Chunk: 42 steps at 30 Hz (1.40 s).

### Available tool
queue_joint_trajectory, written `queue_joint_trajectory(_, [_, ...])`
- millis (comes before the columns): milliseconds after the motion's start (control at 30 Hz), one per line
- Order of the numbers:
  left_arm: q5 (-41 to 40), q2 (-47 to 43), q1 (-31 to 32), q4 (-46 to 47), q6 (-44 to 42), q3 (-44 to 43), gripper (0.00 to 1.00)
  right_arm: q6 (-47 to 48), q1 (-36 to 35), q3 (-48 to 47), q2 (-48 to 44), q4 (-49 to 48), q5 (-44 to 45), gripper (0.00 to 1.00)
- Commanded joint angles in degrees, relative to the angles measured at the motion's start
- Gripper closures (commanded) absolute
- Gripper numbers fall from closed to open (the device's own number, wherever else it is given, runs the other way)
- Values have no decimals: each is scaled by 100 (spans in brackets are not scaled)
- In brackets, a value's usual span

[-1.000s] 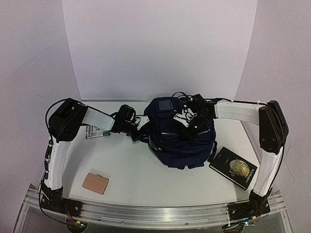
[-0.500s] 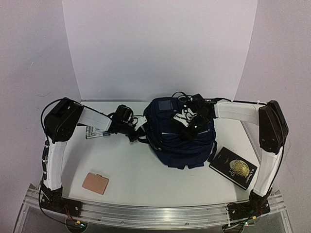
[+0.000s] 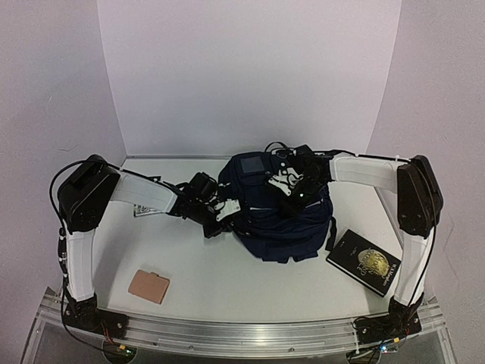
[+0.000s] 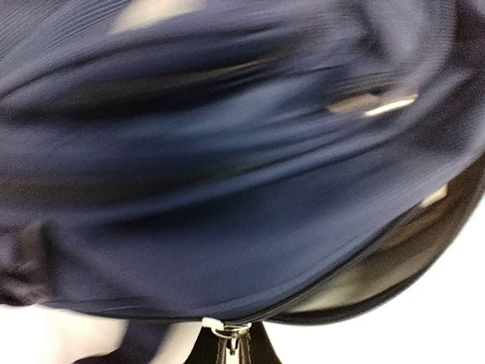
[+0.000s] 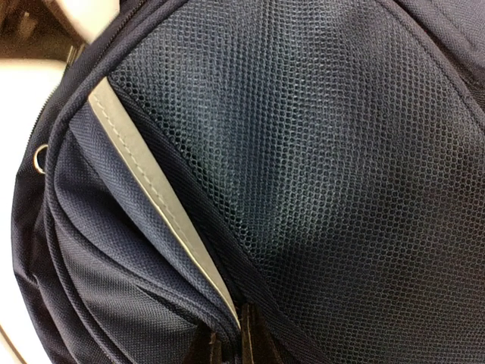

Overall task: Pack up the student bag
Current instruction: Zip the student bag at the center of the board.

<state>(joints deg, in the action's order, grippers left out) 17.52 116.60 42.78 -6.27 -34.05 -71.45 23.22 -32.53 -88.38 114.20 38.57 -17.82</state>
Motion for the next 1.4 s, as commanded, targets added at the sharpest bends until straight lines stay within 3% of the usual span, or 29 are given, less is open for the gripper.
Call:
queue_joint_trajectory(0, [342,-264,602,-431,455,105,100,-599,201,95,472,-60,825,100])
queue_joint_trajectory(100, [449,-272,904,-394,845,124,100,-640,202,58,502,-60,772,100])
queue_joint_trajectory(200, [576,-351,819,93,1802,245,100,-687,209,-12,509,-43,511,100])
queue_joint_trajectory(367, [673,-308,-153,545,3300,58,100,-690,222,-74,272,163,-609,100])
queue_joint_trajectory(500, [623,-108,-581,383,3251,-464,100,-1005,152,-273,172,216,-1667,99])
queue_joint_trajectory(533, [717,-57,-723,360,3233,-541,100,-1111,106,-393,257,220,-1873,96])
queue_joint_trajectory(667, [992,60,-1191,123,2974,-807,100,-1079,65,-1206,580,343,-2122,55])
queue_joint_trajectory(800, [1077,-42,-1216,-378,2189,-883,100,-343,143,-999,61,381,-1764,31])
queue_joint_trajectory(967, [1009,-163,-1148,-643,1657,-770,100,-101,-127,-689,-174,270,-1617,32])
queue_joint_trajectory(1233, [858,-115,-1053,-540,1270,-559,100,-824,-214,-2238,1179,-205,-1751,34])
queue_joint_trajectory(1367, [757,-127,-1036,-514,1249,-604,100,-1116,-271,-2236,1715,-413,-1665,39])
